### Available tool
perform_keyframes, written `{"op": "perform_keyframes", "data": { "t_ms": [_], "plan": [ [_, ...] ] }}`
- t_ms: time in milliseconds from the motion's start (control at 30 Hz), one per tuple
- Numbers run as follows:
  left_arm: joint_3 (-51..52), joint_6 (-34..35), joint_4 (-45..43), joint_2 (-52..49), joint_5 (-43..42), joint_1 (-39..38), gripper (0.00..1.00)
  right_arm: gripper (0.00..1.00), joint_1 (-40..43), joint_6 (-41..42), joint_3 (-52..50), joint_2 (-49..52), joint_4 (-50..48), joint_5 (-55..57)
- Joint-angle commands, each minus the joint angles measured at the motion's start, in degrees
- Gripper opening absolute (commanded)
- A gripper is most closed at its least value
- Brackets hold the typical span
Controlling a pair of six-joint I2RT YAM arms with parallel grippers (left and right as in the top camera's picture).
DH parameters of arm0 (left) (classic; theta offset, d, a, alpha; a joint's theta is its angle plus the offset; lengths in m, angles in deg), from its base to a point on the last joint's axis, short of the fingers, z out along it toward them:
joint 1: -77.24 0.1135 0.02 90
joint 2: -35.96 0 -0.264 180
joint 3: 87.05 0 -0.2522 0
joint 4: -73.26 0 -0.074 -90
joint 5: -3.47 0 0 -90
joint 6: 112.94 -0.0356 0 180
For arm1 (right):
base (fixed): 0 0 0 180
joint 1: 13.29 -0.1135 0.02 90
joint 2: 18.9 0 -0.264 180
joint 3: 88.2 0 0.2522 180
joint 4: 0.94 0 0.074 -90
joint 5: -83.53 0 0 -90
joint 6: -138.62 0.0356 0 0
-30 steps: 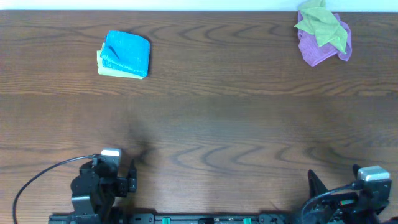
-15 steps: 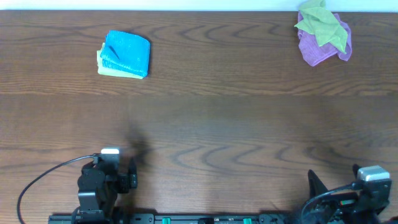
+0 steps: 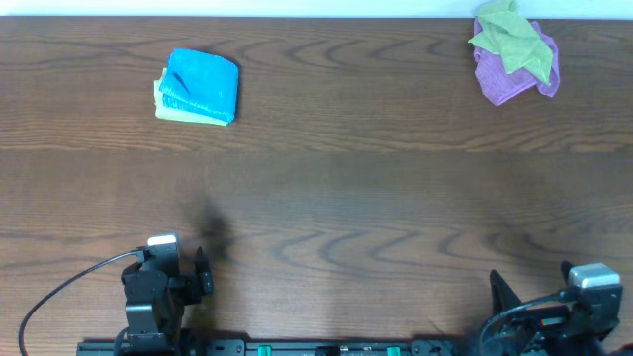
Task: Fold the cloth
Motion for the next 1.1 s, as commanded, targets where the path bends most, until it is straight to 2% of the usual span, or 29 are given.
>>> {"op": "perform_keyframes", "data": {
  "t_ms": [0,200,333,433,533,667,833,1067],
  "plan": [
    [1.62,0.39,1.62,0.61,1.16,-0.11,0.95,0.99,-0.39,-0.92,0.11,-0.13,0.07,0.59],
    [1.62,0.39,1.62,0.61,1.18,-0.11,0.95,0.99,1.31,1.05,-2.1,-0.13,-1.27,1.42],
    [1.62,0.39,1.62,0.61,1.16,-0.11,0.95,0.99,7.76,-0.35,-15.04,-1.31,-12.39,0.13],
    [1.62,0.39,1.62,0.61,1.16,-0.11,0.95,0.99,13.73,-6.71,-27.17,-4.66,-23.87,-5.62],
    [1.62,0.39,1.62,0.61,1.16,-0.11,0.95,0.99,18.71,-10.78,-35.41,-8.59,-30.16,-8.66],
    [1.62,0.39,1.62,0.61,1.16,-0.11,0.95,0.99,26.47,-11.1,-42.4,-13.51,-32.39,-10.03],
    [1.62,0.39,1.62,0.61,1.16,-0.11,0.95,0.99,32.65,-12.94,-46.82,-13.38,-34.58,-13.03],
    [1.62,0.39,1.62,0.61,1.16,-0.11,0.95,0.99,33.77,-12.7,-51.23,-13.4,-35.67,-16.39]
  ]
}}
